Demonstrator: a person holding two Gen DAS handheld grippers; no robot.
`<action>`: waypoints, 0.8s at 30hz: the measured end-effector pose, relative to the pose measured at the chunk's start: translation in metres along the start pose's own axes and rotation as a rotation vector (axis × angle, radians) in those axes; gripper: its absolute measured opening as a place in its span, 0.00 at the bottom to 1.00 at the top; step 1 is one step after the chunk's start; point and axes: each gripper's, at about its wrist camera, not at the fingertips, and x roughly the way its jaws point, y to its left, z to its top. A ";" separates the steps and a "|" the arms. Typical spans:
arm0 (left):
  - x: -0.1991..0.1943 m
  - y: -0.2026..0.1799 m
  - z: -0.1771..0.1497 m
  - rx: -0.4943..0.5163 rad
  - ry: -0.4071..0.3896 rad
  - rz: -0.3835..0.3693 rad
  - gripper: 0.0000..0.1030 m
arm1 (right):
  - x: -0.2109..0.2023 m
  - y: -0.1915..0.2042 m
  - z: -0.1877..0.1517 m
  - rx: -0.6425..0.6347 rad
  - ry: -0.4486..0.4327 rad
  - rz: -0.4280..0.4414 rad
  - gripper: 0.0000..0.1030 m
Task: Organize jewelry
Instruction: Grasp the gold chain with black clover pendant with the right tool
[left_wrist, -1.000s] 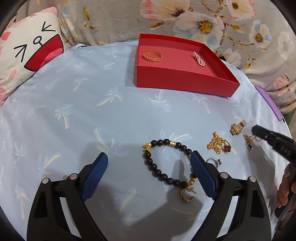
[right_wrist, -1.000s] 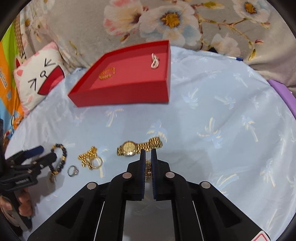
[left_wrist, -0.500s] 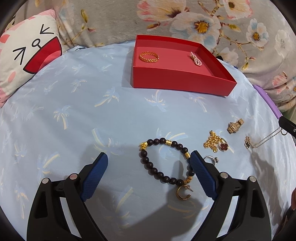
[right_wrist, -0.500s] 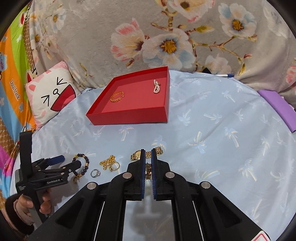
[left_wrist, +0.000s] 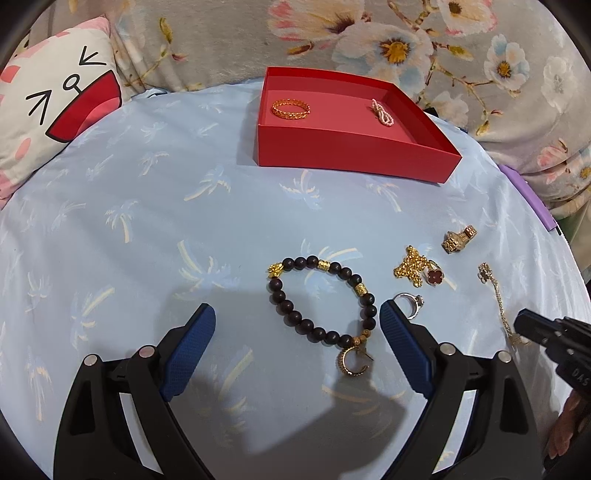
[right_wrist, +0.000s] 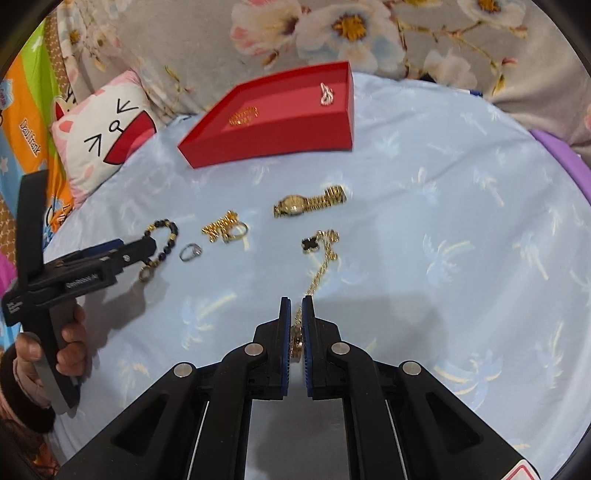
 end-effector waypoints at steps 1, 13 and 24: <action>0.000 0.000 0.000 0.001 0.000 0.000 0.86 | 0.003 -0.001 0.000 0.002 0.005 -0.015 0.16; 0.000 0.000 -0.001 -0.005 0.005 -0.006 0.85 | 0.028 -0.006 0.026 0.006 -0.003 -0.070 0.27; 0.000 -0.001 0.000 -0.002 0.007 -0.001 0.85 | 0.028 -0.003 0.023 -0.011 -0.013 -0.086 0.01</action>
